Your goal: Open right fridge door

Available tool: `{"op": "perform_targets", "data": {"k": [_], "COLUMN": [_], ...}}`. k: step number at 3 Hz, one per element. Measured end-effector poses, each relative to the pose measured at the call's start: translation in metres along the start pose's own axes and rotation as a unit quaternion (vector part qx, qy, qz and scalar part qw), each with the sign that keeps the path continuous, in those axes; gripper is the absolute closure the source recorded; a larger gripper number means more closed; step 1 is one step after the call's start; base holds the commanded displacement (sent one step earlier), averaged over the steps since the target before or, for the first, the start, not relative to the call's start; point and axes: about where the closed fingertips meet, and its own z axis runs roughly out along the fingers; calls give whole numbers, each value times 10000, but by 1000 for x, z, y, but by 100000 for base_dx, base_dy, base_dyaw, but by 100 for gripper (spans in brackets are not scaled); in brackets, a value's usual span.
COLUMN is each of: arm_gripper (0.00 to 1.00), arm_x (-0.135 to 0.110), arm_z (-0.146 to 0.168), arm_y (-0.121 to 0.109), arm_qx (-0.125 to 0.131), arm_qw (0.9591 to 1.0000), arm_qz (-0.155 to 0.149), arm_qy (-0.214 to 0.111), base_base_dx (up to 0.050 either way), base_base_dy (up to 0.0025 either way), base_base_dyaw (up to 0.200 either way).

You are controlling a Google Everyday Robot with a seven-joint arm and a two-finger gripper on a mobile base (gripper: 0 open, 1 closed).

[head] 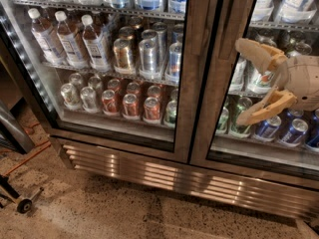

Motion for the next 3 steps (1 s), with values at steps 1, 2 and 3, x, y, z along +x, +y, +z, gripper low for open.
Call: {"op": "perform_targets", "data": {"k": [1, 2, 3], "arm_gripper": [0, 0, 0], "arm_x": [0, 4, 1], "arm_z": [0, -13, -35], "arm_y": [0, -7, -15], "arm_qx": [0, 245, 561], "arm_qw": [10000, 9996, 9981], "arm_qz": [0, 123, 149], "arm_qy": [0, -96, -222], "base_base_dx": [0, 0, 0], "base_base_dy": [0, 0, 0], "base_base_dyaw": [0, 0, 0]}}
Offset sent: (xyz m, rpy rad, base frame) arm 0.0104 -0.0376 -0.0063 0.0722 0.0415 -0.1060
